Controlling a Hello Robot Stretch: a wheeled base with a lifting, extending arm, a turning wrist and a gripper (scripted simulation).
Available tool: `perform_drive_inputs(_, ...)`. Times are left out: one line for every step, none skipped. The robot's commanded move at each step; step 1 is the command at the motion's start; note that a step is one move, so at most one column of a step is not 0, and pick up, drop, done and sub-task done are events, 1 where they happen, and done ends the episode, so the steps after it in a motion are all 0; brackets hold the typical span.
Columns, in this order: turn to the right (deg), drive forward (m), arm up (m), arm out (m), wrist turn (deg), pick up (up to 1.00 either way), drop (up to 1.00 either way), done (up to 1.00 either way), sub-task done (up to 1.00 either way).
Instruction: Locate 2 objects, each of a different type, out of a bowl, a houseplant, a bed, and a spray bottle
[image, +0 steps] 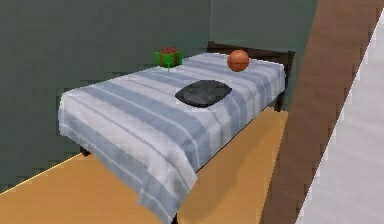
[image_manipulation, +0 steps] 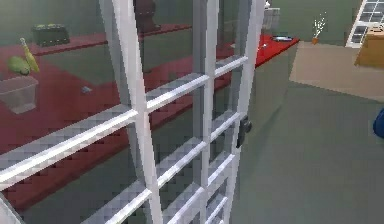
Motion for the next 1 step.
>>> perform_drive_inputs(0.0, 0.00, 0.00, 0.00, 0.0, 0.00, 0.00, 1.00, 0.00)
